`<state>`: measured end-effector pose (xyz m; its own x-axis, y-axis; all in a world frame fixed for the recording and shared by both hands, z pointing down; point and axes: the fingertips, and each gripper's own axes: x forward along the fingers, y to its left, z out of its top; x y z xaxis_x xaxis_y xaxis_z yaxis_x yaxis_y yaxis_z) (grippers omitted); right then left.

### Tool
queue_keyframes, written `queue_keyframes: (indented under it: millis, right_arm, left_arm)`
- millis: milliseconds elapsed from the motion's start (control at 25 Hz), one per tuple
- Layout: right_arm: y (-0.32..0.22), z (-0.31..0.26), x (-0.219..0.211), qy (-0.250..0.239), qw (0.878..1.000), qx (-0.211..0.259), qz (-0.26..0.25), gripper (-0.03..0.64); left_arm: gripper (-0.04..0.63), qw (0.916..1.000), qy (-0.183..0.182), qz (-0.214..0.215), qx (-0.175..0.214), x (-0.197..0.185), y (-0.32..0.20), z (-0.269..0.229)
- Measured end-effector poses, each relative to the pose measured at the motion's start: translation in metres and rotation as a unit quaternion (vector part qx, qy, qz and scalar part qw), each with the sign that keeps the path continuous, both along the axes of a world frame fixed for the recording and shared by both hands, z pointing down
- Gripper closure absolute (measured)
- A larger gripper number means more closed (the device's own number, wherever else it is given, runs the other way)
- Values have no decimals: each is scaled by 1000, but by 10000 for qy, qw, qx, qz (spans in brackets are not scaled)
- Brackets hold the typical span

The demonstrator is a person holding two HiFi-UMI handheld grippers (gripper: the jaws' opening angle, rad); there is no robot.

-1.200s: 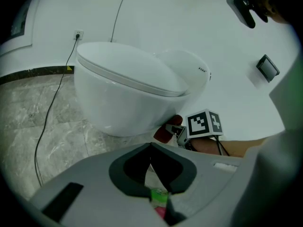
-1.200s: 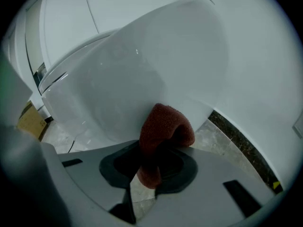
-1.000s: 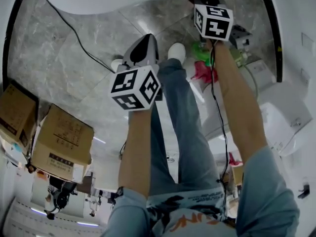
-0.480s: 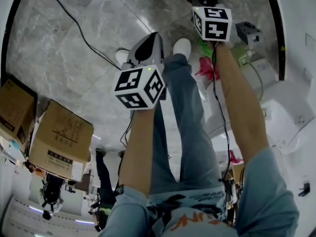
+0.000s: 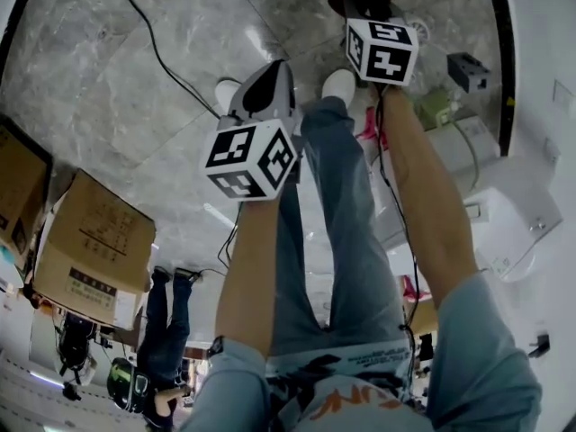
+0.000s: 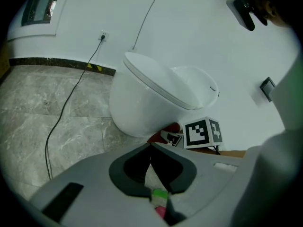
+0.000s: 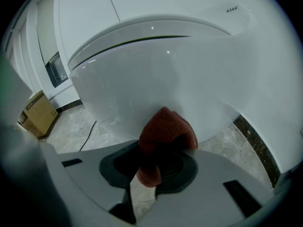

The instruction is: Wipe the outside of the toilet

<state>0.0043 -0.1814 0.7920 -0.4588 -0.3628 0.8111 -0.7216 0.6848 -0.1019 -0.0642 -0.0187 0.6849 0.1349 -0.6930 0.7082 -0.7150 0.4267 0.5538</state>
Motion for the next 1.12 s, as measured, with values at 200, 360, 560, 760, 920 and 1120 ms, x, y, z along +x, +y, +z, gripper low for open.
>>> queue_keyframes:
  millis: [200, 360, 560, 760, 920, 1120]
  right_arm:
    - [19, 4, -22, 1, 9998, -114, 170, 537]
    - [36, 8, -41, 21, 9997, -188, 182, 537]
    - [54, 9, -71, -13, 9996, -250, 138, 538]
    - [75, 12, -108, -12, 9995, -312, 68, 538]
    - [94, 7, -151, -69, 9990, -276, -338, 538]
    - [107, -3, -206, -154, 9982, -189, -547, 538]
  left_arm:
    - [601, 9997, 81, -210, -12, -24, 19, 5]
    - [601, 9994, 119, -337, 24, -43, 32, 9]
    - [601, 9985, 214, -496, 33, -66, 46, 14]
    - [601, 9985, 302, -457, 76, -92, 57, 15]
    - [601, 9976, 352, -589, 121, -120, 68, 14]
    - [601, 9968, 270, -746, 118, -166, 90, 13]
